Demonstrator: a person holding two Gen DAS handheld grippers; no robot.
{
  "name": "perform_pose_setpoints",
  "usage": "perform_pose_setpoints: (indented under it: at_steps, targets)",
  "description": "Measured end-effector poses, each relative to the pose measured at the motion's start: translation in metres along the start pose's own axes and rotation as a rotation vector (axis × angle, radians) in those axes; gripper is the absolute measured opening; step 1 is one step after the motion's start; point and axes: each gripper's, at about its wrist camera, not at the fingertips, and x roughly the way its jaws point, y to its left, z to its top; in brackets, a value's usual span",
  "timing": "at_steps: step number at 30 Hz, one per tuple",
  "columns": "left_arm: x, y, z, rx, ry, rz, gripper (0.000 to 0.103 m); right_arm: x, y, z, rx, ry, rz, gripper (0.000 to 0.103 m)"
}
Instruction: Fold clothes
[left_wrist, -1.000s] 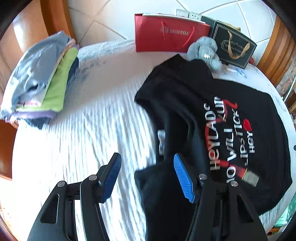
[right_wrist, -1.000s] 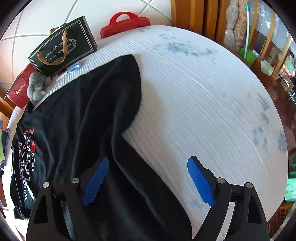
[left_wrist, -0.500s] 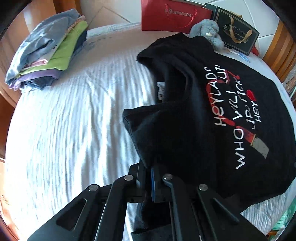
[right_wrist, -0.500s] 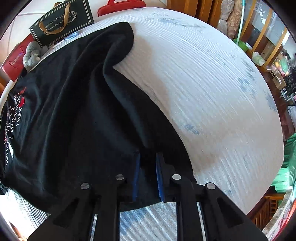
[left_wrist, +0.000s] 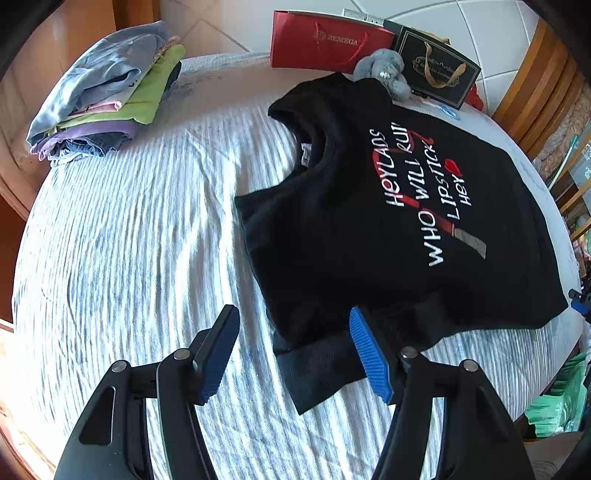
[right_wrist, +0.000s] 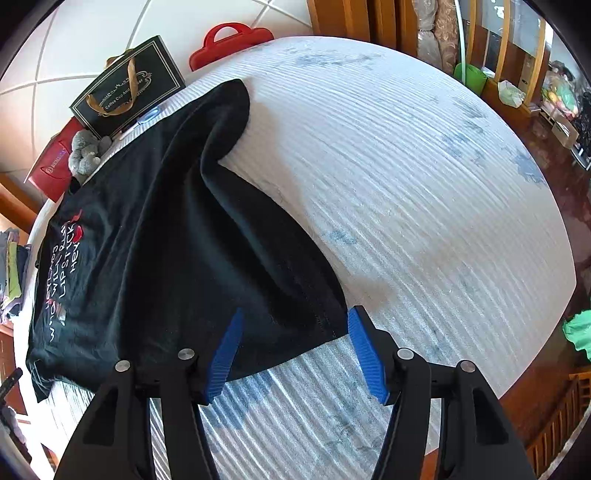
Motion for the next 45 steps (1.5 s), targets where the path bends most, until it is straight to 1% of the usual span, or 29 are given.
perform_pose_setpoints:
  at_steps: [1,3,5,6,8,9,10,11,13,14,15,16,18,21,24,26,27,30,31,32,33,34,35,37,38,39,40,41,45]
  targets:
    - [0.004,0.0,-0.004,-0.006,0.013,-0.009,0.063,0.0,0.0,-0.002,-0.006,0.001,0.006,0.068]
    - [0.011,-0.003,-0.014,-0.002,0.03,-0.029,0.063,0.002,0.0,-0.003,-0.027,0.008,0.008,0.072]
    - [0.017,-0.009,-0.02,0.027,0.044,-0.009,0.063,0.002,0.004,-0.003,-0.056,0.01,0.012,0.077]
    - [0.021,-0.012,-0.023,0.041,0.05,0.001,0.063,0.002,0.004,-0.003,-0.073,0.009,0.013,0.083]
    - [0.026,-0.019,-0.026,0.064,0.058,0.017,0.063,0.003,0.008,-0.004,-0.11,0.005,0.01,0.089]
    - [0.028,-0.022,-0.027,0.077,0.057,0.025,0.062,0.004,0.008,-0.005,-0.127,0.001,0.005,0.089]
    - [0.029,-0.026,-0.028,0.092,0.056,0.04,0.05,0.005,0.01,-0.005,-0.142,-0.002,-0.003,0.09]
    - [0.03,-0.03,-0.029,0.108,0.057,0.058,0.022,0.008,0.011,-0.005,-0.154,-0.001,-0.01,0.09]
    - [0.028,-0.036,-0.029,0.13,0.045,0.085,0.006,0.019,0.014,-0.005,-0.166,0.021,-0.023,0.088]
    - [0.025,-0.039,-0.029,0.138,0.036,0.092,0.004,0.025,0.016,-0.005,-0.169,0.042,-0.034,0.081]
    - [0.02,-0.041,-0.028,0.147,0.023,0.103,0.004,0.029,0.019,-0.006,-0.184,0.045,-0.082,0.058]
    - [0.014,-0.043,-0.027,0.158,0.01,0.116,0.004,0.03,0.023,-0.005,-0.203,0.051,-0.114,0.031]
    - [-0.007,-0.046,-0.022,0.163,-0.034,0.119,0.004,0.023,0.023,0.0,-0.174,0.05,-0.08,0.004]
    - [-0.043,-0.052,-0.005,0.176,-0.117,0.107,0.004,0.003,0.023,0.01,-0.139,-0.001,-0.045,0.004]
    - [-0.067,-0.061,0.025,0.206,-0.189,0.103,0.004,-0.022,0.025,0.032,-0.111,-0.082,0.003,0.003]
    - [-0.07,-0.06,0.055,0.224,-0.218,0.095,0.004,-0.032,0.028,0.056,-0.097,-0.121,0.036,0.003]
    - [-0.066,-0.062,0.072,0.238,-0.228,0.105,0.004,-0.033,0.033,0.07,-0.106,-0.136,0.045,0.003]
    - [-0.041,-0.068,0.13,0.264,-0.248,0.133,0.005,-0.025,0.052,0.117,-0.145,-0.176,0.062,0.004]
    - [-0.029,-0.066,0.149,0.241,-0.246,0.134,0.009,-0.02,0.058,0.132,-0.146,-0.196,0.066,0.007]
    - [-0.017,-0.063,0.168,0.209,-0.24,0.132,0.01,-0.015,0.064,0.145,-0.148,-0.216,0.064,0.011]
    - [-0.005,-0.059,0.182,0.18,-0.224,0.125,0.014,-0.01,0.069,0.156,-0.156,-0.22,0.053,0.03]
    - [0.005,-0.054,0.195,0.15,-0.204,0.126,0.025,-0.009,0.072,0.162,-0.156,-0.221,0.046,0.056]
    - [0.009,-0.049,0.199,0.127,-0.196,0.122,0.034,-0.008,0.073,0.166,-0.154,-0.221,0.041,0.064]
    - [0.013,-0.037,0.201,0.087,-0.19,0.105,0.039,-0.01,0.072,0.17,-0.147,-0.228,0.037,0.067]
    - [0.013,-0.031,0.198,0.077,-0.188,0.099,0.043,-0.014,0.067,0.167,-0.142,-0.237,0.038,0.07]
    - [0.012,-0.026,0.192,0.072,-0.187,0.094,0.046,-0.018,0.062,0.164,-0.136,-0.246,0.039,0.081]
    - [0.013,-0.02,0.183,0.068,-0.179,0.093,0.052,-0.018,0.055,0.158,-0.129,-0.238,0.042,0.094]
    - [0.014,-0.014,0.173,0.066,-0.168,0.094,0.055,-0.016,0.047,0.152,-0.12,-0.223,0.045,0.096]
    - [0.033,0.002,0.134,0.058,-0.089,0.116,0.055,0.005,0.031,0.124,-0.137,-0.147,0.038,0.096]
